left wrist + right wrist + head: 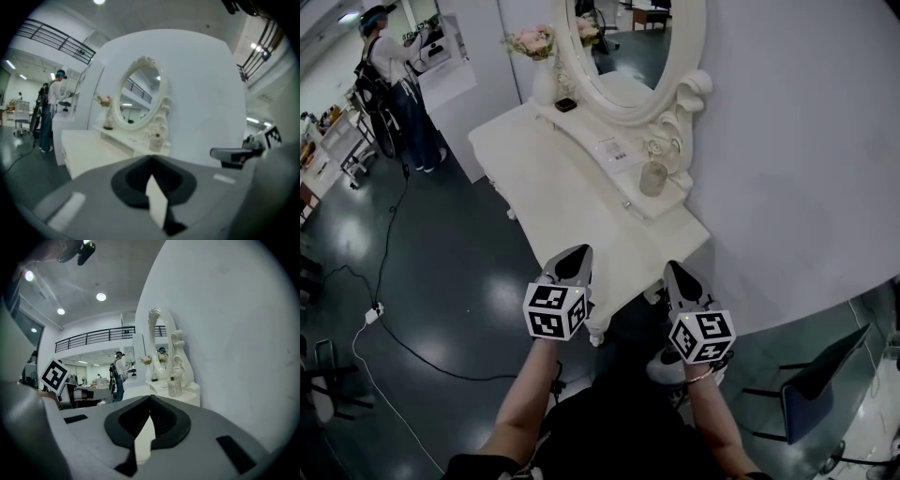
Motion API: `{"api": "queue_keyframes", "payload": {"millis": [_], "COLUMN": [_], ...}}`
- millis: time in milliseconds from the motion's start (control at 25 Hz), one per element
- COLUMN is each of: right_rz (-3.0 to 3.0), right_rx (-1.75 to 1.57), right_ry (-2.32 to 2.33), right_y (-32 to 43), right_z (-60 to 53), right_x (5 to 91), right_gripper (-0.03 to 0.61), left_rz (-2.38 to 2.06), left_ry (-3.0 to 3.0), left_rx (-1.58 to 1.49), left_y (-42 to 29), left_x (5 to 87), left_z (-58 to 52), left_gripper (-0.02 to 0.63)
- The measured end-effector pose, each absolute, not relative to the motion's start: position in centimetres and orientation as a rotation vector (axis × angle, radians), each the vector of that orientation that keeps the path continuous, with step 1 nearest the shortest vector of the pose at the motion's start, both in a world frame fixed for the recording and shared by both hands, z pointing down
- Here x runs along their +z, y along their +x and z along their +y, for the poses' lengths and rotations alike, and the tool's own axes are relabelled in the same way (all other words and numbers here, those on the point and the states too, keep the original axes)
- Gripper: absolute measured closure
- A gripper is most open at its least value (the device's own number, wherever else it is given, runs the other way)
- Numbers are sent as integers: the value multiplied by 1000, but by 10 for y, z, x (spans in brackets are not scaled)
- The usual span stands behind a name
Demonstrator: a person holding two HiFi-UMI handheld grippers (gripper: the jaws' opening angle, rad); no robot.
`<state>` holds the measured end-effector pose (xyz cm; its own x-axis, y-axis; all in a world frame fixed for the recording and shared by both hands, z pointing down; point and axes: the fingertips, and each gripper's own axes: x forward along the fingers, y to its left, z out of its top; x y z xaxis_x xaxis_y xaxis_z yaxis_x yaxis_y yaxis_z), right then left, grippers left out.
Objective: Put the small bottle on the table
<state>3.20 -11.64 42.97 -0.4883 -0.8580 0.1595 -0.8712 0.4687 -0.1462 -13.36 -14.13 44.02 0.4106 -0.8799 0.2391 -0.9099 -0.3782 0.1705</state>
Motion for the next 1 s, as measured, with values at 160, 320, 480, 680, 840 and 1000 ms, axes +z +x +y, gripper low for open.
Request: {"api": "queue_keyframes", "payload": {"millis": [160, 320, 480, 680, 840, 1000], "right_rz": [-2635, -2632, -2630, -2633, -2639, -2646], "right_rx": [310, 281, 268, 260, 254, 251], "right_ry": [1545, 1533, 1526, 1518, 1503, 1492], "right_y": [26, 18, 13, 5, -2, -8], "right_z": [-110, -106, -102, -97, -94, -91], "right_x": [427, 426, 424, 422, 421, 421], "right_gripper": [575, 575, 575, 574, 574, 575], "left_rz": [-1573, -1583, -1588, -1588, -1592, -1592], "left_ry": [2387, 2386, 2384, 2383, 2380, 2372], "left_rx": [147, 136, 130, 125, 115, 113], "left_y": [-143, -149, -154, -160, -166, -170], "left_x": [439, 437, 436, 435, 434, 437], "left_z": [-131, -123, -117, -110, -104, -99], "left_gripper": [604, 604, 604, 604, 604, 604]}}
